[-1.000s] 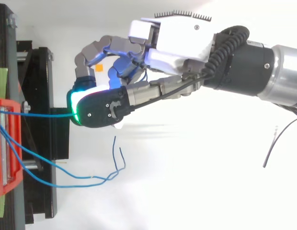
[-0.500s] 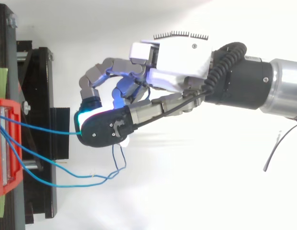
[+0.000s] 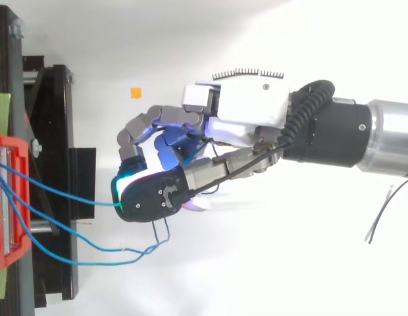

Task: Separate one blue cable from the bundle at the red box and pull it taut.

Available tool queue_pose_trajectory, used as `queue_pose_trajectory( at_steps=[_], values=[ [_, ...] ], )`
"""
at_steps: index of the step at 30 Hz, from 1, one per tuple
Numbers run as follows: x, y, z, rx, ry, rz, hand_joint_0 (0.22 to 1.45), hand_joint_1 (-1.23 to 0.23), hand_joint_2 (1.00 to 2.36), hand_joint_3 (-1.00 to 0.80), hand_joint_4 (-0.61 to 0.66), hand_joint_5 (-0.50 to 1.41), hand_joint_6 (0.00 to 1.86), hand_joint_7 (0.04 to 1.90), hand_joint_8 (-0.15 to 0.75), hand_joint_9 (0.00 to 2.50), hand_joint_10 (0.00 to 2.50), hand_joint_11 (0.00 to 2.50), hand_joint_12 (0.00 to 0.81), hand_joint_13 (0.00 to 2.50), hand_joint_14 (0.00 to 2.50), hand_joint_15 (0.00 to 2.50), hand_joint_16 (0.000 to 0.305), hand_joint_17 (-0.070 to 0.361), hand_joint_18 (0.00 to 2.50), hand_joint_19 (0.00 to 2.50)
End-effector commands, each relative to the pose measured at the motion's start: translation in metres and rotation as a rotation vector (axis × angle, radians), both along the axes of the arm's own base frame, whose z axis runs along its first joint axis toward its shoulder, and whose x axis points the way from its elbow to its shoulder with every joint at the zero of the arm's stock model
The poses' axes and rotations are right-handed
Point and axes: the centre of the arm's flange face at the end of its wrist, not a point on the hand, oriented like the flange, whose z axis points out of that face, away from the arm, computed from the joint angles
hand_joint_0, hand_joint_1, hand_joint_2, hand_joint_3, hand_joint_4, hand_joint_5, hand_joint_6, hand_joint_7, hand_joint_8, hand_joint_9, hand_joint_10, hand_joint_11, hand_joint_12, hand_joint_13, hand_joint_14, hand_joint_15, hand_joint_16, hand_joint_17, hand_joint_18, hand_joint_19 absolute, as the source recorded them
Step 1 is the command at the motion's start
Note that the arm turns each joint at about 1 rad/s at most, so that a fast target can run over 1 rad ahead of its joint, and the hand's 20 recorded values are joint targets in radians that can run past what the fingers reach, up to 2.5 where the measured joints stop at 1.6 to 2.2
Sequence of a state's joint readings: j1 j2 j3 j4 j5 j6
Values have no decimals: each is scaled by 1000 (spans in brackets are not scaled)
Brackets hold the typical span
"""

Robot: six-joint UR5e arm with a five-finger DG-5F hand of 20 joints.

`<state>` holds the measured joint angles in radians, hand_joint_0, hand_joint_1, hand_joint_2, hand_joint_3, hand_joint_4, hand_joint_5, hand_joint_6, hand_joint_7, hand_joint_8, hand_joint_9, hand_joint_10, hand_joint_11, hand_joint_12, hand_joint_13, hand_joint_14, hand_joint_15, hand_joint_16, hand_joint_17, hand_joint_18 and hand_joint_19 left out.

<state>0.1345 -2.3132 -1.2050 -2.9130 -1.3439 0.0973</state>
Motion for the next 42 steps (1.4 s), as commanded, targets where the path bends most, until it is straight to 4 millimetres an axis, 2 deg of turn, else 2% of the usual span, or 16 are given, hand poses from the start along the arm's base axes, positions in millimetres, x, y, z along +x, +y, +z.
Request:
queue_pose_trajectory(
  at_steps=[1, 3, 4, 5, 6, 9, 14, 15, 19, 21, 25, 29, 34, 38, 39, 42],
  values=[
    [-1, 2, -4, 7, -9, 3, 779, -725, 1024, -134, -211, -209, 961, 1480, 290, 461, 2491, 1388, 283, 1056, 1055, 1448, 36, 80, 907, 1112],
    [-1, 2, -4, 7, -12, 3, 780, -730, 1023, -127, -201, -209, 960, 1483, 298, 445, 2500, 1393, 296, 970, 1557, 1345, 34, 77, 956, 1249],
    [0, 2, -4, 8, -15, 3, 779, -730, 1023, -125, -199, -208, 960, 1479, 296, 442, 2500, 1382, 299, 946, 1685, 1345, 33, 74, 971, 1300],
    [0, 2, -4, 8, -15, 3, 780, -732, 1023, -125, -198, -207, 959, 1483, 298, 423, 2500, 1352, 300, 870, 2063, 1317, 32, 72, 1007, 1340],
    [0, 2, -4, 8, -15, 3, 779, -732, 1023, -120, -199, -206, 959, 1483, 299, 419, 2500, 1349, 304, 865, 2102, 1301, 31, 70, 1016, 1356],
    [-1, 1, -5, 6, -12, 3, 781, -737, 1023, -116, -191, -204, 958, 1481, 296, 385, 2500, 1343, 312, 782, 2474, 1326, 29, 65, 1071, 1520],
    [-4, 0, -6, -37, 14, 29, 780, -743, 1022, -108, -186, -201, 958, 1467, 303, 321, 2500, 1399, 323, 696, 2500, 1418, 26, 60, 1136, 1779],
    [-4, 0, -6, -53, 21, 42, 779, -746, 1022, -105, -185, -200, 957, 1467, 306, 295, 2500, 1459, 338, 677, 2500, 1457, 27, 61, 1172, 1919],
    [-9, 0, 4, -87, 37, 74, 779, -750, 1021, -104, -179, -198, 958, 1455, 308, 282, 2500, 1580, 356, 639, 2500, 1590, 30, 68, 1251, 2180],
    [-12, -1, 10, -94, 47, 74, 778, -751, 1021, -101, -176, -197, 957, 1457, 310, 282, 2500, 1578, 371, 625, 2500, 1654, 33, 75, 1199, 2028],
    [-18, -2, 9, -103, 88, 80, 778, -751, 1021, -101, -177, -196, 957, 1455, 314, 290, 2500, 1620, 393, 659, 2500, 1689, 35, 79, 1167, 1885],
    [-19, -2, 10, -113, 97, 84, 777, -751, 1021, -100, -176, -196, 957, 1456, 315, 292, 2500, 1605, 398, 670, 2500, 1709, 35, 79, 1162, 1878],
    [-21, -2, 22, -117, 86, 81, 776, -752, 1021, -98, -175, -196, 957, 1463, 320, 294, 2500, 1605, 398, 673, 2500, 1727, 35, 78, 1163, 1861],
    [-35, -2, 30, -117, 95, 69, 773, -748, 1021, -93, -180, -194, 956, 1470, 317, 295, 2500, 1603, 403, 687, 2500, 1721, 35, 79, 1165, 1841],
    [-49, -4, 32, -123, 99, 39, 773, -748, 1021, -93, -177, -194, 956, 1469, 317, 296, 2500, 1580, 400, 686, 2500, 1715, 35, 79, 1164, 1853],
    [-66, -5, 34, -114, 65, -17, 771, -746, 1021, -86, -171, -194, 955, 1481, 319, 300, 2500, 1599, 401, 688, 2500, 1727, 35, 79, 1168, 1856]
  ],
)
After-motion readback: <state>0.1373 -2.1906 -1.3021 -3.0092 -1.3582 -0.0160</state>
